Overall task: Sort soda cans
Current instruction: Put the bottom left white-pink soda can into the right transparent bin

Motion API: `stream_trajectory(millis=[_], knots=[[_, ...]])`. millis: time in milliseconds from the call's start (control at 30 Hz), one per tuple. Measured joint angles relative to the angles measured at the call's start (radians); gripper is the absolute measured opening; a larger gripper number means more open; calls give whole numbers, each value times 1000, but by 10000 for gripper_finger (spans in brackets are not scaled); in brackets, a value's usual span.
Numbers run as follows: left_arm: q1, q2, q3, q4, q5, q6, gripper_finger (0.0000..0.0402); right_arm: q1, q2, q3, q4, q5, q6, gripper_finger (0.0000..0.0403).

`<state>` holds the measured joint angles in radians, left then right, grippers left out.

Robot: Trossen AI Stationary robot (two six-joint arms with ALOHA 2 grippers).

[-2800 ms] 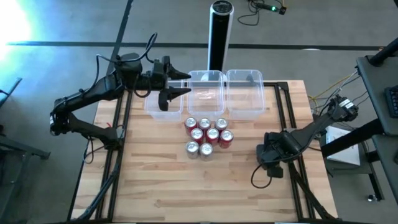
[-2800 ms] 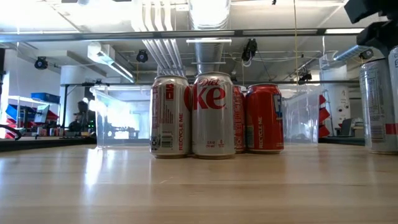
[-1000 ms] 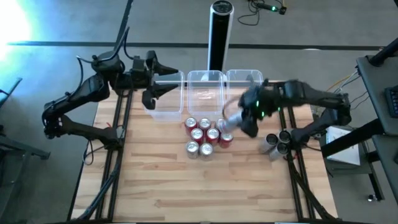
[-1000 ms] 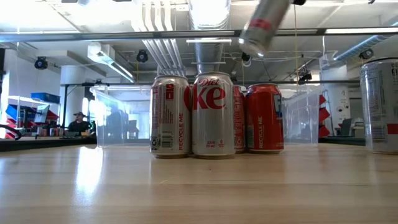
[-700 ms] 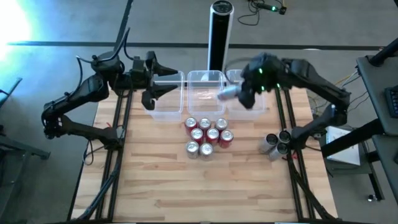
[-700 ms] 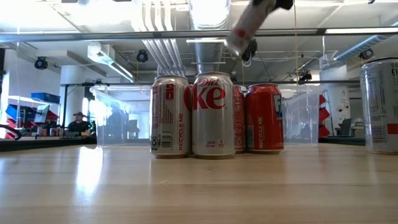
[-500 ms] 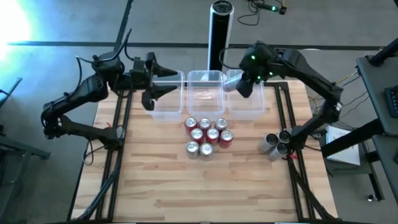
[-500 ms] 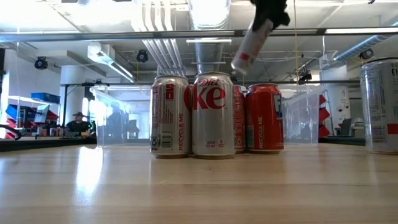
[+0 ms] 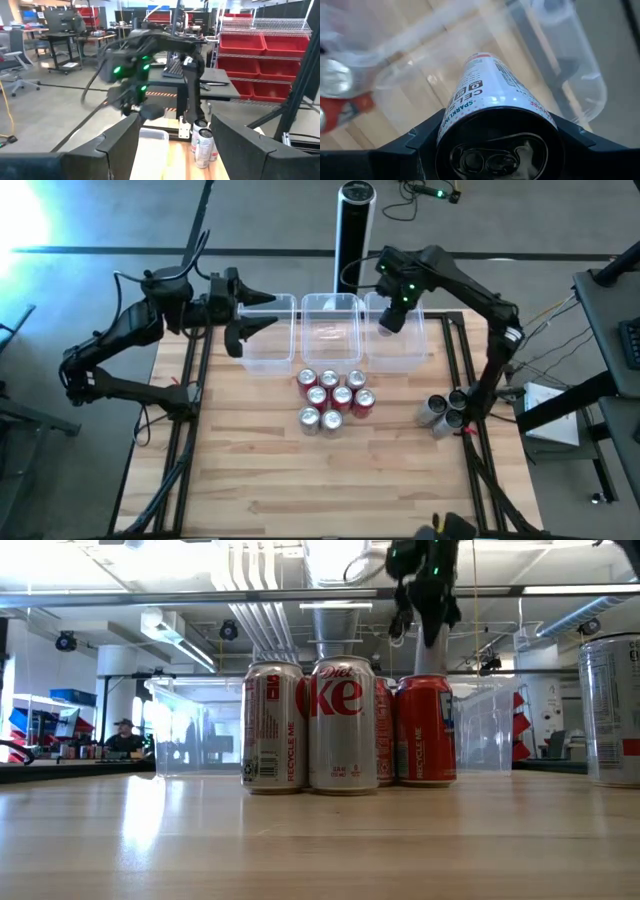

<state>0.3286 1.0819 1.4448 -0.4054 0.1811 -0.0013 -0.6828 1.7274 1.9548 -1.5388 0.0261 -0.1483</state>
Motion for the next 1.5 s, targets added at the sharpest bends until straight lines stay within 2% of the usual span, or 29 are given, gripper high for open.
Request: stream_trajectory(millis=[367,533,767,1000,1500], knots=[[0,-4,0,-10,0,2,231,-70,113,-56,121,3,134,252],[0,-4,0,-9,-14,20,231,-77,162,-52,147,54,184,249],[0,-4,0,-10,-15,38,231,-88,215,-51,147,45,242,254],[0,-4,0,-27,-15,46,231,-94,221,-51,209,45,244,249],[0,-4,0,-40,-15,49,231,-103,221,-53,215,17,272,253]])
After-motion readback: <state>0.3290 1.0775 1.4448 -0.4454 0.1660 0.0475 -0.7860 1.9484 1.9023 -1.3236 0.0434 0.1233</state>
